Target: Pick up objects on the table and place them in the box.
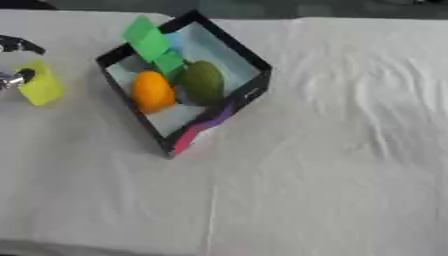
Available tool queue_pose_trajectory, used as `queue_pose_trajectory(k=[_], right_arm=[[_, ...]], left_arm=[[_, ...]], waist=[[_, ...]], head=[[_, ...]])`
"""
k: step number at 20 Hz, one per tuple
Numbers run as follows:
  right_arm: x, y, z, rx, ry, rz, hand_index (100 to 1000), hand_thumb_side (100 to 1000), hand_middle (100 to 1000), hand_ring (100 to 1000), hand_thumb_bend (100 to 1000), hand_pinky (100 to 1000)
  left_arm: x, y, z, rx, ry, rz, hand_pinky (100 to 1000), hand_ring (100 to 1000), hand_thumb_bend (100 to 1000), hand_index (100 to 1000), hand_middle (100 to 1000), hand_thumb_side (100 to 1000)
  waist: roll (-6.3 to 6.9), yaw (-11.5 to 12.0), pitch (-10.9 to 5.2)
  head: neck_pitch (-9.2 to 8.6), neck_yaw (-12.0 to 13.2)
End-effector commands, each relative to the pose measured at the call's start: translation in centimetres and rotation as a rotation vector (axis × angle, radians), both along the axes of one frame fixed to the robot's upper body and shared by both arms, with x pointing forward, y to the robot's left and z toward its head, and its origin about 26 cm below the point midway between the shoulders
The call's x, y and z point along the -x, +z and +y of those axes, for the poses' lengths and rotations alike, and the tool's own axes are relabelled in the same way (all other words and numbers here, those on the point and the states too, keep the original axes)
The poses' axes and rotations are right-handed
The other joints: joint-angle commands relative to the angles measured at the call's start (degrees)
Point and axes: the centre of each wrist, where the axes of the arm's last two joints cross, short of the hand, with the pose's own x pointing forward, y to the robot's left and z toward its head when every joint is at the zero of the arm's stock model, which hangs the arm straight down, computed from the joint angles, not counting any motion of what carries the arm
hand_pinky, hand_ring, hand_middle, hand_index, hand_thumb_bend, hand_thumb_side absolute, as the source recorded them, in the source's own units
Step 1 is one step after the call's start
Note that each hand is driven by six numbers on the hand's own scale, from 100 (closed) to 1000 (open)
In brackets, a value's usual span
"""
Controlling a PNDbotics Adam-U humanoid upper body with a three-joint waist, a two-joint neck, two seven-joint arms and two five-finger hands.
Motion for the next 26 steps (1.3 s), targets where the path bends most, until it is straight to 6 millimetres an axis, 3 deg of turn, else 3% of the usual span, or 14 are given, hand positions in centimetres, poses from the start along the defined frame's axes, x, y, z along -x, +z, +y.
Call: queue_pose_trajectory(k=[1, 4, 6, 8, 12, 17, 20, 23, 26], right_arm=[[0.3, 1.4, -0.7, 0.032, -0.018, -0.019, 877, 708, 656, 677, 100, 1000], [0.3, 1.3, -0.7, 0.034, -0.019, -0.017, 877, 711, 655, 676, 100, 1000], [0.3, 1.3, -0.7, 0.036, -0.021, -0.014, 877, 712, 655, 675, 100, 1000], [0.4, 1.2, -0.8, 0.038, -0.025, -0.013, 876, 712, 654, 675, 100, 1000], [0.4, 1.3, -0.8, 0.041, -0.022, -0.011, 877, 709, 654, 675, 100, 1000], [0.5, 1.2, -0.9, 0.046, -0.025, -0.002, 877, 714, 654, 675, 100, 1000], [0.5, 1.2, -1.0, 0.049, -0.026, 0.004, 877, 717, 654, 675, 100, 1000], [0.4, 1.3, -0.9, 0.049, -0.023, 0.004, 877, 716, 654, 675, 100, 1000], [0.4, 1.3, -0.9, 0.047, -0.024, 0.005, 878, 718, 655, 675, 100, 1000]], left_arm=[[0.2, 1.6, 0.5, -0.063, -0.061, 0.003, 1000, 976, 130, 978, 893, 783], [0.3, 1.8, 0.7, -0.062, -0.054, -0.018, 1000, 970, 136, 978, 888, 748], [0.4, 2.4, 1.0, -0.066, -0.041, -0.047, 1000, 968, 200, 976, 887, 661], [0.5, 3.0, 1.1, -0.084, -0.029, -0.073, 1000, 974, 223, 977, 894, 660], [0.4, 3.9, 1.0, -0.151, -0.015, -0.101, 1000, 996, 358, 978, 919, 676], [0.0, 4.0, 1.4, -0.191, 0.041, -0.128, 1000, 1000, 415, 964, 938, 640], [-0.3, 3.4, 1.7, -0.196, 0.089, -0.134, 1000, 1000, 405, 954, 942, 672], [-0.5, 2.1, 2.0, -0.189, 0.126, -0.117, 1000, 1000, 304, 955, 938, 774], [-0.8, 1.0, 2.0, -0.177, 0.152, -0.085, 1000, 1000, 278, 949, 939, 835]], waist=[[0.47, -0.1, -1.99], [0.49, -0.1, -1.94], [0.49, -0.1, -1.93], [0.52, 0.0, -1.98], [0.70, 0.3, -2.26], [1.08, 0.5, -2.65], [1.47, 0.6, -2.79], [1.70, 0.4, -2.85], [1.87, 0.1, -2.86]], head=[[-0.41, 0.2], [-0.54, 0.2], [-0.67, -0.3], [-0.58, -0.7], [-0.55, -1.0], [-0.32, -0.9], [-0.08, -0.8], [0.07, -0.7], [0.06, -0.4]])
